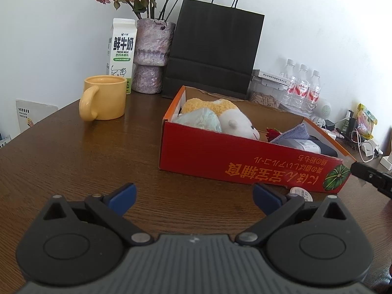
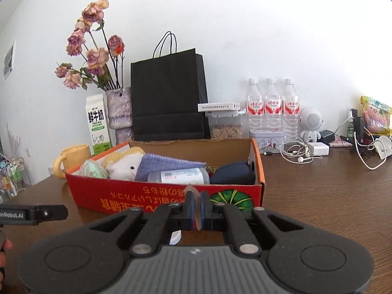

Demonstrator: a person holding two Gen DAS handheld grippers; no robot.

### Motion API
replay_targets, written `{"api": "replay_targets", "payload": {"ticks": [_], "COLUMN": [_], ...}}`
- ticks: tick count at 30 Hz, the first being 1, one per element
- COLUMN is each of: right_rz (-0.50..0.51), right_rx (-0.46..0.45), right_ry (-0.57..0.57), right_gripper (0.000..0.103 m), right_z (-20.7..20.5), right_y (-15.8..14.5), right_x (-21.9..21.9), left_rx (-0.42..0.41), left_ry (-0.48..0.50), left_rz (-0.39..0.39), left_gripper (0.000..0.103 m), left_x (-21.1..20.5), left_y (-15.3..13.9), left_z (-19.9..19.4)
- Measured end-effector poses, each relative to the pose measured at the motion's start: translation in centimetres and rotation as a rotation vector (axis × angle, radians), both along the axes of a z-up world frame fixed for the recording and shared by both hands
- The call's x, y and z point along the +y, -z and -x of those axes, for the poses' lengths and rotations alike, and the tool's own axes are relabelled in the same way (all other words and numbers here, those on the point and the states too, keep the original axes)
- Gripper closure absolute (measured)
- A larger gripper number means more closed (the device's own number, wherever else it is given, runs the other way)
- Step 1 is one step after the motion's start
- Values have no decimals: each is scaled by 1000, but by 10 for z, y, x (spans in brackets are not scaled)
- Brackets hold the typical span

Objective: Organize objects
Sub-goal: 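Grasp the clear plastic strip with the right gripper and lift it, then grasp the white tape roll with the left gripper and lift it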

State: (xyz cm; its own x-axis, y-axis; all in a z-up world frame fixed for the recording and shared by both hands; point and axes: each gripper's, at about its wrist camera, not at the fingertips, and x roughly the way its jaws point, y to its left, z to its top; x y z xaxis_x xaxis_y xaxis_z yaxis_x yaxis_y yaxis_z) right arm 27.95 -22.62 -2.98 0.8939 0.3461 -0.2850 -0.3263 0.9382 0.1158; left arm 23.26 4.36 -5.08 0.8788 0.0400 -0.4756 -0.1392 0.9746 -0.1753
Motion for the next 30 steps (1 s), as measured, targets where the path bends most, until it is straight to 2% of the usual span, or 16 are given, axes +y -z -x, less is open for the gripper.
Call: {"api": "replay_targets", "payload": {"ticks": [6,9,19,23,24,25,30], "right_rz": [-36,-60,-111,-114,-114,-113,-106], "right_rx": [-18,-31,-52,-44,-42,-40,-33], "right_ry": [8,5,43,58,61,62,66], "right_gripper": [99,99,98,98,98,98,98], "right_z": [5,8,10,7,6,6,5], "right_y": [-6,-9,-16,-15,-15,-15,-13], "right_x": [-8,-13,-38,-47,-48,-49,-48], "left_rx": [25,35,116,192,203,211,213], "left_ry": [-13,-7,165,154,140,133,124], "left_rz": [-42,-36,-101,-122,-150,-176,-168], "left_gripper": [0,0,0,0,0,0,0], "left_x": [-10,-22,-109,-129,-133,-138,-138], "left_y": [3,3,13,19,20,21,21], "left_z": [-10,-16,-58,-79,-82,-85,-87]}}
